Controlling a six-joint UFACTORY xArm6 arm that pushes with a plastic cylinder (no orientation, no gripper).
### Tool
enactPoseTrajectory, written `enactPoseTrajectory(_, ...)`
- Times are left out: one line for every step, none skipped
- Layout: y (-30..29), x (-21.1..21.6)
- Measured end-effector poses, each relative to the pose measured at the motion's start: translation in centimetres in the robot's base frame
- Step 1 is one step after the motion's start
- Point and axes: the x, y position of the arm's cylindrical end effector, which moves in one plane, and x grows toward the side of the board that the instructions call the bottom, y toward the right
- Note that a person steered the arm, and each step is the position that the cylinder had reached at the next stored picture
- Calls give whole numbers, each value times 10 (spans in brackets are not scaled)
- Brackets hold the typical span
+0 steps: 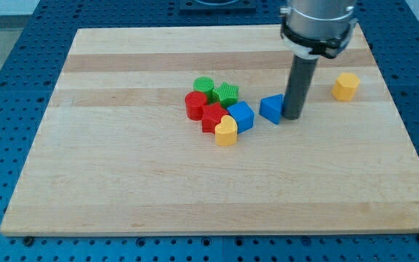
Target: Push the yellow hexagon towards the group of blocks
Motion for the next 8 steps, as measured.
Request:
enactPoseTrajectory(-26, 0)
enactPoseTrajectory(-39, 0)
enactPoseTrajectory(-14, 0)
enactPoseTrajectory(34, 0)
enactPoseTrajectory(81, 0)
enactPoseTrajectory(123, -1)
enactPoseTrajectory(145, -24)
enactPoseTrajectory(148, -51)
